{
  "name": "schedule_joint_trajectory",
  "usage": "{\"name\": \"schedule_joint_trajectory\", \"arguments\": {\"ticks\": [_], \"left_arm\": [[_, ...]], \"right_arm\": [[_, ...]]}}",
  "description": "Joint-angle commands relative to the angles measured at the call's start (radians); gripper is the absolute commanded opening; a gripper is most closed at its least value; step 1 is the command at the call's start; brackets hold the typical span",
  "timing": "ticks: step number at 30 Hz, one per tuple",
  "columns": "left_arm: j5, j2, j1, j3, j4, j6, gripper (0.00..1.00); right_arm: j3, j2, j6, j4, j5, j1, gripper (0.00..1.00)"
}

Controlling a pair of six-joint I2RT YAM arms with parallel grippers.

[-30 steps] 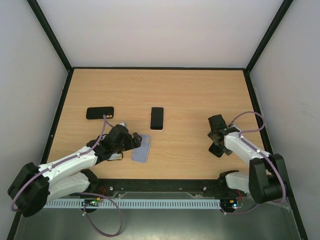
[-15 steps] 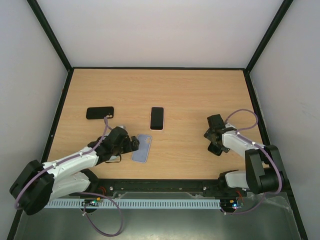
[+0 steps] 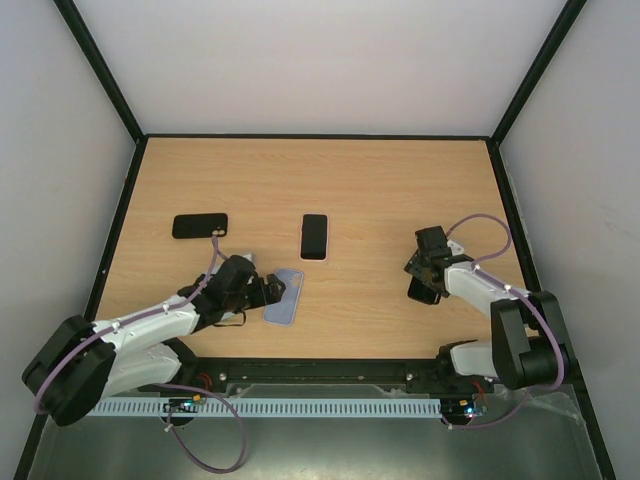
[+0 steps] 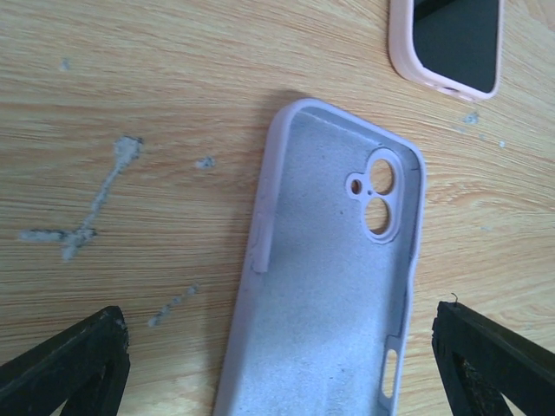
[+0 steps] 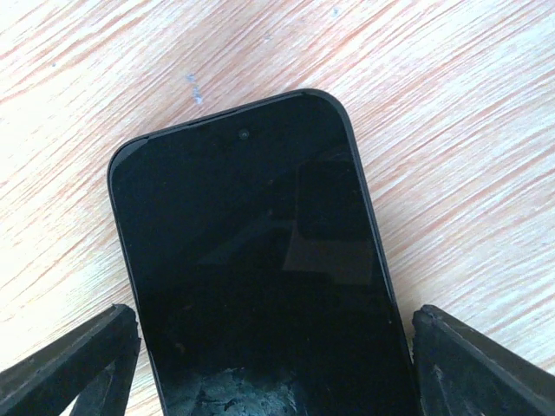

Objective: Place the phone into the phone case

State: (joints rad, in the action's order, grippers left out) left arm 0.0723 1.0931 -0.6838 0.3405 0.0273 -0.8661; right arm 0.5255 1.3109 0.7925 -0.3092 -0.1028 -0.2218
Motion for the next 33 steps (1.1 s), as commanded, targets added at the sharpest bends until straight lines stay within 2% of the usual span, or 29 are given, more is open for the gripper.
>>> {"name": "schedule_joint_trajectory", "arguments": {"ticks": [1, 16, 26, 33], "left_arm": [[0.073, 0.004, -0.004, -0.033, -0.042, -0.03, 0.95], [0.154, 0.035, -0.064, -0.058, -0.171, -0.109, 0.94], [0.183, 0.079, -0.123, -0.048, -0.241, -0.158, 0.94], [0.18, 0.046, -0.129, -0.048, -0.241, -0.178, 0.94]], "right_arm": [[-0.034, -0.002, -0.001, 0.007, 0.08, -0.012, 0.81], [-0.017, 0.054, 0.012, -0.026, 0.027, -0.138, 0.83], [-0.028, 0.066, 0.011, -0.029, -0.003, -0.151, 0.77], [-0.031, 0.081, -0.006, -0.016, 0.005, -0.155, 0.76]]}}
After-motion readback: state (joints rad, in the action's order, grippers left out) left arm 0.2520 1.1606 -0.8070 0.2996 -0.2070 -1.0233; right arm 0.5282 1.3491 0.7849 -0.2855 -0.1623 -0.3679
